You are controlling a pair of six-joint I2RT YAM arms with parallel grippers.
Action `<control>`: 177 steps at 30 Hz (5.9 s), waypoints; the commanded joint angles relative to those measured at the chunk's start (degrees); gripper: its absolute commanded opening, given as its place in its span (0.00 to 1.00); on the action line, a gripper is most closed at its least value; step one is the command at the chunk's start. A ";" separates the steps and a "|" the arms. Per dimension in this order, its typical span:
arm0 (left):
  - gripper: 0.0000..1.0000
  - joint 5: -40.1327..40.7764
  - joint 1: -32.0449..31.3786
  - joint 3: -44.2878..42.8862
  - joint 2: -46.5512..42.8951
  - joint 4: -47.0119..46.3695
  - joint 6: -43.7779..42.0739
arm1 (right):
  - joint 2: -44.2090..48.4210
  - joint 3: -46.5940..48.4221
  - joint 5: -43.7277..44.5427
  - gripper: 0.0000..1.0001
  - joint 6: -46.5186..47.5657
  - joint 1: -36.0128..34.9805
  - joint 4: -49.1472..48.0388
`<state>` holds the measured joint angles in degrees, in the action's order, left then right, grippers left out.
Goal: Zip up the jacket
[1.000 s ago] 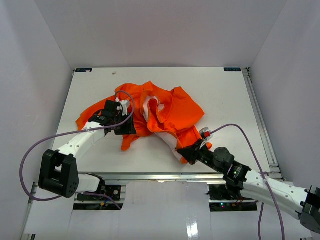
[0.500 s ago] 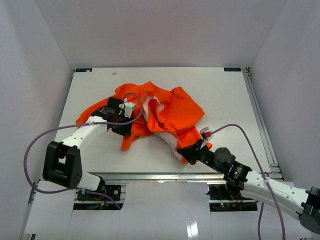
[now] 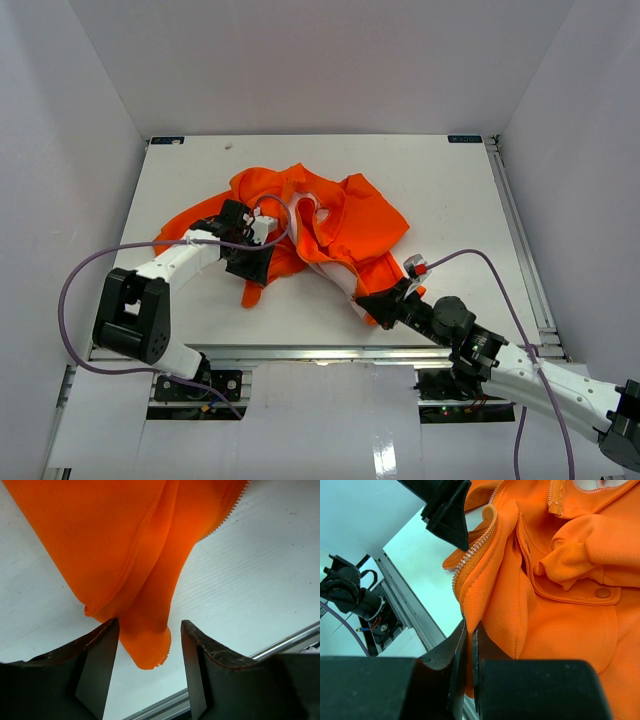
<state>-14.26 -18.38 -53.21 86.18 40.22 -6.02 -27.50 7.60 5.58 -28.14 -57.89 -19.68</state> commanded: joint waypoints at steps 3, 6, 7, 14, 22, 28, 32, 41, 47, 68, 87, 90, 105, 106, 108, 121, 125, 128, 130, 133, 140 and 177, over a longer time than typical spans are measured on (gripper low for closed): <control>0.64 -0.57 -0.86 0.82 -1.94 0.65 -0.05 | 0.87 -0.30 -0.31 0.08 0.19 -0.13 -1.93; 0.58 2.65 -0.86 0.55 2.19 0.65 0.01 | 1.33 -0.36 0.06 0.08 0.13 -0.15 -1.45; 0.55 3.96 -0.86 0.40 3.71 0.61 0.06 | 1.50 -0.41 0.23 0.08 0.10 -0.12 -1.33; 0.00 3.55 -0.83 1.63 -0.46 -3.43 0.73 | 2.11 -0.56 0.57 0.08 0.02 -0.12 -0.96; 0.00 -9.49 -0.46 -1.87 -15.17 -5.58 3.81 | -0.03 0.10 1.24 0.08 0.02 -0.12 -1.37; 0.00 -23.62 -0.34 0.23 -20.97 -17.17 12.88 | -2.93 0.99 1.87 0.08 0.18 -0.12 -2.10; 0.00 -35.03 -0.34 8.76 -24.35 -36.30 26.50 | -5.59 1.80 3.10 0.08 0.19 -0.12 -2.80; 0.00 -32.26 -1.74 22.92 -34.31 -58.66 41.67 | -18.71 9.90 5.84 0.08 0.99 -0.12 -4.58; 0.00 -27.48 -5.97 36.54 -34.57 -76.40 46.68 | -26.85 11.37 3.36 0.08 3.36 -0.03 -11.38; 0.00 -9.55 -15.28 48.08 -31.50 -103.88 37.06 | -34.27 12.08 -12.99 0.08 9.87 -0.12 -19.11; 0.41 -10.31 -15.28 36.88 -26.48 -53.39 33.69 | -30.46 9.73 -2.61 0.08 4.33 -0.21 -11.35; 0.47 -6.51 -15.56 34.87 -26.82 -45.24 33.41 | -28.78 9.22 -1.96 0.08 4.41 -0.12 -10.38; 0.62 8.88 -20.48 26.28 -28.38 -22.50 36.16 | -16.96 5.11 -4.23 0.08 4.45 -0.17 -10.37; 0.62 9.70 -20.70 25.33 -27.82 -21.22 36.06 | -15.95 4.67 -4.11 0.08 4.41 -0.16 -10.32; 0.62 11.33 -21.54 22.83 -25.85 -18.09 35.86 | -14.54 4.12 -3.74 0.08 4.41 -0.12 -9.83; 0.66 14.60 -22.69 10.36 -25.82 -6.79 31.64 | -11.85 4.06 -4.00 0.08 4.47 -0.12 -8.88; 0.66 14.35 -22.66 4.95 -22.84 -3.10 28.24 | -11.68 4.04 -4.00 0.08 4.32 -0.16 -8.88; 0.66 15.01 -22.63 2.29 -19.23 -0.06 27.38 | -11.16 3.95 -4.00 0.08 4.36 -0.12 -8.83; 0.65 15.88 -22.66 1.61 -17.03 1.31 27.74 | -10.80 3.85 -4.00 0.08 4.32 -0.12 -8.65; 0.54 14.41 -22.58 1.76 -13.30 0.82 27.47 | -9.85 3.67 -3.76 0.08 4.16 -0.12 -8.39; 0.00 8.70 -22.42 9.15 -10.75 -14.12 30.61 | -6.45 6.12 3.04 0.08 4.25 -0.19 -4.23; 0.54 -9.69 0.37 3.44 12.19 -46.30 28.43 | -54.65 22.70 -4.90 0.08 15.96 18.45 -22.15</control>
<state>-19.55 -17.76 -49.92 101.12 -11.42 25.80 -84.03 32.13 2.72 -11.52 -38.58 -40.00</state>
